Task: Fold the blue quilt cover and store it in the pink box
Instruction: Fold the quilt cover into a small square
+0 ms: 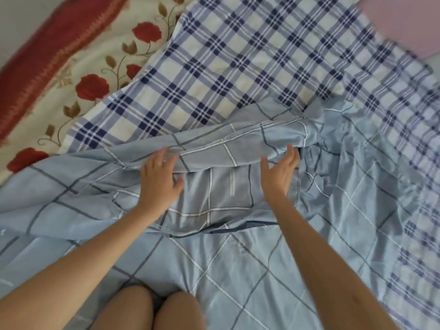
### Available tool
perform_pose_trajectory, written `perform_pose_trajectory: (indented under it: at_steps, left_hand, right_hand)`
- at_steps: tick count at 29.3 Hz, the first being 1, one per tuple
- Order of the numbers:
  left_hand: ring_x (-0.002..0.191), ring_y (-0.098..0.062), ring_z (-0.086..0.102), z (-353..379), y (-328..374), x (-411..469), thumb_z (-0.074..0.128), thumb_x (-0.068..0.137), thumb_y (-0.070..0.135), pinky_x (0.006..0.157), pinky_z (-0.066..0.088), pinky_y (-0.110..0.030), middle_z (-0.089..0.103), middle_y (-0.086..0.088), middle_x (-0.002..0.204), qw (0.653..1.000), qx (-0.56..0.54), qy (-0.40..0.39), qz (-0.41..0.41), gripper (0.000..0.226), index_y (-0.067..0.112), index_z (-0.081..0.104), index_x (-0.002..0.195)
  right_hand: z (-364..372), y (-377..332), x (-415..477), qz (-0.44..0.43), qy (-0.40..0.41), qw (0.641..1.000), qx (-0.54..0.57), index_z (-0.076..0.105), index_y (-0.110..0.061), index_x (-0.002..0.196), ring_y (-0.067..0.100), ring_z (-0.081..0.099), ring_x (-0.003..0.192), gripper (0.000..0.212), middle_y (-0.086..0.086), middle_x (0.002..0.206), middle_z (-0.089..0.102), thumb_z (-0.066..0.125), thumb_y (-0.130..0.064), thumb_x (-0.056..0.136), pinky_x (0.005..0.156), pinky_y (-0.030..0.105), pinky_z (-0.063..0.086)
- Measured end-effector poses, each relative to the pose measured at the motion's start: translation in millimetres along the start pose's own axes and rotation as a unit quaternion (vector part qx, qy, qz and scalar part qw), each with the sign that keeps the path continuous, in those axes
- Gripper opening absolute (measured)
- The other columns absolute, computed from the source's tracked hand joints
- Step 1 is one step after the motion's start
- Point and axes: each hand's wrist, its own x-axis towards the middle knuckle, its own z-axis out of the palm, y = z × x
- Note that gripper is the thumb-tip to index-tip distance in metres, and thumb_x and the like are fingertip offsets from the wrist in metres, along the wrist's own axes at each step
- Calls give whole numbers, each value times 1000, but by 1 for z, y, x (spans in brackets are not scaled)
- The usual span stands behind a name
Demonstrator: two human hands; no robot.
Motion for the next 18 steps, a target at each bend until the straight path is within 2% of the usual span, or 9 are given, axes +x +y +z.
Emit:
perform_pose_trajectory:
  at_steps: [2,5,7,9,11,13,15,17,18]
  left_hand:
    - [142,-31,18,-3,-8,38,57,89,43,111,17,-52,25,-9,154,994,-24,-37,-97,66,19,32,145]
    - [132,-28,34,-9,-10,77,61,82,56,104,23,-49,46,-4,139,990,-4,-73,-123,69,23,40,138]
    - [119,-27,45,-15,-2,82,66,80,50,98,24,-44,57,-3,123,995,63,-59,-50,56,22,53,127]
    - [110,-27,48,-13,6,73,70,79,35,94,27,-42,58,-4,113,993,104,-24,57,43,19,60,118]
    - [96,-29,54,-4,8,57,78,69,13,85,40,-42,56,-8,103,980,99,2,175,41,13,65,108]
    - [85,-31,56,8,5,38,76,59,-7,68,51,-40,56,-12,97,967,69,13,243,40,8,67,95]
    - [82,-31,57,17,-5,24,73,57,-14,55,52,-39,56,-14,96,968,55,6,244,35,5,65,85]
    - [85,-29,58,24,-13,13,74,60,-11,54,54,-37,55,-13,102,971,30,5,236,34,5,64,89]
    - [89,-28,58,23,-16,9,75,64,-6,61,55,-38,55,-13,106,971,24,13,236,34,6,64,94]
  right_hand:
    - [2,-15,37,-72,-38,996,-48,24,-10,148,28,28,138,62,10,154,24,51,-30,96,111,42,31]
    - [9,-44,84,-174,-89,961,-195,29,-14,146,30,33,134,54,8,148,36,46,-32,99,109,43,30]
    - [14,-59,102,-271,-113,898,-327,19,-20,150,31,30,135,65,7,153,27,53,-23,95,109,43,28]
    - [23,-73,111,-357,-167,813,-428,7,-25,152,32,24,139,80,4,157,17,58,-17,90,112,45,22]
    - [30,-82,112,-408,-212,745,-483,22,-25,148,30,27,138,67,7,149,35,56,-18,91,115,47,11]
    - [28,-83,108,-453,-186,723,-487,51,-19,124,27,43,123,35,9,117,62,52,-11,90,114,45,10]
    - [23,-73,101,-489,-128,730,-460,59,-16,100,27,54,101,21,8,90,67,54,-4,84,108,41,22]
    - [12,-49,92,-550,-69,716,-424,62,-14,87,27,57,85,20,7,77,63,63,-2,71,98,42,31]
    - [8,-35,87,-579,-48,707,-403,64,-13,85,28,56,83,23,8,79,62,64,-2,64,95,44,31]
